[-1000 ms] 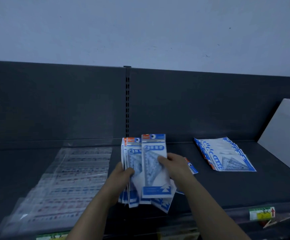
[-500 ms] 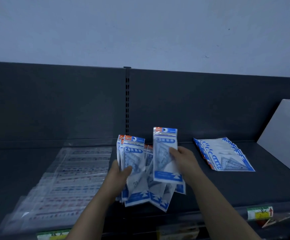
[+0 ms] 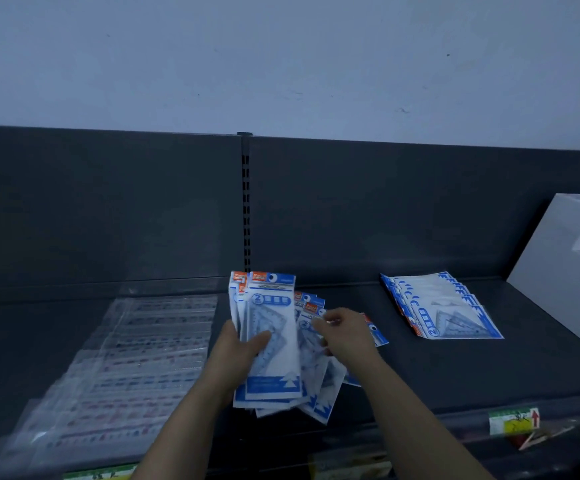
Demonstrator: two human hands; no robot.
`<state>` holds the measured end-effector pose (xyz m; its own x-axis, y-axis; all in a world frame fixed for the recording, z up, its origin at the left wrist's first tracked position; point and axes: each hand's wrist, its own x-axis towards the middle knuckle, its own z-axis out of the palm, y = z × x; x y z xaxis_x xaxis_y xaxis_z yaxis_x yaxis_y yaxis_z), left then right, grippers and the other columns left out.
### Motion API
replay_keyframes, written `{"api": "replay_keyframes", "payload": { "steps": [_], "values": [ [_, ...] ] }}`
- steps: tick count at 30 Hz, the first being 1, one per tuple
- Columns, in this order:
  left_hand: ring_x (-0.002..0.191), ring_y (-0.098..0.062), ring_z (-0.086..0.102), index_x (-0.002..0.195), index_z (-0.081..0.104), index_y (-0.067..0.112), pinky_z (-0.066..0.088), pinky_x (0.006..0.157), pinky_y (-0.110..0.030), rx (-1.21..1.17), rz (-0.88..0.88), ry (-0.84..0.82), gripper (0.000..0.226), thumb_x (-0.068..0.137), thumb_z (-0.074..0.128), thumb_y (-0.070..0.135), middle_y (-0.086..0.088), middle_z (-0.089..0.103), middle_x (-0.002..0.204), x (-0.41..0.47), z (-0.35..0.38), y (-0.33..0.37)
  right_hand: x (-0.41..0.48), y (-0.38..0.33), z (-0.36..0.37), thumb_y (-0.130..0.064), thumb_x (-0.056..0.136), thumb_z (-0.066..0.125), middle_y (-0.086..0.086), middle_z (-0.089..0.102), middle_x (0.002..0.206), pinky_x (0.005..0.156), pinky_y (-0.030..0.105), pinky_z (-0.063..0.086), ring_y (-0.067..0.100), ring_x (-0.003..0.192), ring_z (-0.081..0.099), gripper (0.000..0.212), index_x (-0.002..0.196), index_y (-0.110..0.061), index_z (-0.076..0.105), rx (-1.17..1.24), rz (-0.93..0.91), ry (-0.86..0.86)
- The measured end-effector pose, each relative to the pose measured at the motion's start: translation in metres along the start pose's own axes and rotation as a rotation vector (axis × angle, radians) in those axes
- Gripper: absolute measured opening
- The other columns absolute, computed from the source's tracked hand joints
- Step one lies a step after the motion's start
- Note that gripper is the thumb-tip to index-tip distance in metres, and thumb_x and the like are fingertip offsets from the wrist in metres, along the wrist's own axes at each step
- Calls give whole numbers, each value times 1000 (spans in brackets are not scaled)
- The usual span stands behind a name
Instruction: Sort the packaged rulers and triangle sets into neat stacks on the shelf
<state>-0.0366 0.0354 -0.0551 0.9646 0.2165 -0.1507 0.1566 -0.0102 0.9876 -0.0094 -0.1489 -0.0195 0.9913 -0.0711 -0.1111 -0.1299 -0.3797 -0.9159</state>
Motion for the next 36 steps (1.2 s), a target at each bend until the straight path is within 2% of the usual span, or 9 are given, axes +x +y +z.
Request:
{"api": "replay_keyframes", "payload": {
  "steps": [4, 8, 12, 14, 18, 23, 26, 30, 36],
  "values": [
    [89, -30, 68, 110, 55, 9, 59, 75, -46, 18, -96, 6, 28, 87, 68, 18, -17, 67, 105, 11, -3, -14, 1, 19, -13, -7, 85, 64, 1, 44, 52, 53, 23, 40, 14, 50, 45, 42, 51, -14, 42, -78, 121, 13],
    [91, -28, 68, 115, 53, 9, 57, 73, -38, 11, -119, -72, 29, 90, 66, 16, -15, 66, 108, 9, 13, -26, -7, 26, -2, 9, 77, 63, 15, 51, 61, 60, 39, 51, 24, 58, 54, 32, 54, -7, 47, 133, 257, -68],
    [94, -30, 69, 119, 54, 7, 58, 69, -38, -37, -138, -131, 30, 92, 63, 15, -16, 68, 109, 9, 16, -28, -6, 34, 1, 4, 78, 66, 22, 58, 69, 51, 29, 43, 22, 55, 53, 9, 72, 9, 63, 103, 202, -48],
    [93, -32, 69, 119, 56, 7, 59, 70, -41, -52, -134, -109, 28, 92, 62, 14, -18, 68, 109, 9, 11, -26, 2, 34, -7, 4, 81, 62, 34, 65, 85, 57, 31, 47, 25, 65, 59, 15, 84, 18, 61, 147, 180, -9],
    [90, -34, 69, 116, 55, 12, 58, 78, -51, -67, -129, -11, 25, 92, 61, 13, -19, 68, 108, 12, -5, -17, 14, 20, -34, -2, 92, 52, 27, 67, 99, 77, 46, 54, 38, 91, 67, 14, 94, 7, 62, 246, 109, 103],
    [67, -19, 71, 102, 57, 3, 53, 54, -26, -125, -83, -49, 14, 96, 55, 16, -12, 70, 82, -3, 10, -2, -2, 0, -15, -6, 92, 57, 14, 72, 93, 78, 44, 58, 28, 87, 70, 9, 89, -6, 65, 273, 69, -186],
    [84, -27, 72, 112, 56, 9, 58, 64, -35, -48, -40, -109, 27, 89, 67, 20, -13, 72, 100, -7, 16, 0, -4, 7, 4, -13, 85, 66, 9, 72, 88, 81, 45, 58, 24, 84, 70, 4, 84, -10, 69, 136, 33, -135],
    [93, -27, 67, 114, 51, 10, 56, 83, -46, 37, -64, -13, 34, 87, 70, 19, -13, 66, 108, 0, 7, -9, 6, 24, -17, -28, 83, 69, 1, 58, 80, 69, 28, 44, 18, 79, 57, 22, 86, -8, 60, -259, 56, 103],
    [105, -26, 61, 123, 44, 12, 50, 95, -44, 67, -100, -109, 41, 91, 65, 26, -8, 60, 120, -3, 14, -15, 7, 42, -8, -15, 74, 74, -1, 57, 73, 47, 18, 37, 10, 63, 55, 24, 74, -10, 51, -213, 115, 13]
  ]
}}
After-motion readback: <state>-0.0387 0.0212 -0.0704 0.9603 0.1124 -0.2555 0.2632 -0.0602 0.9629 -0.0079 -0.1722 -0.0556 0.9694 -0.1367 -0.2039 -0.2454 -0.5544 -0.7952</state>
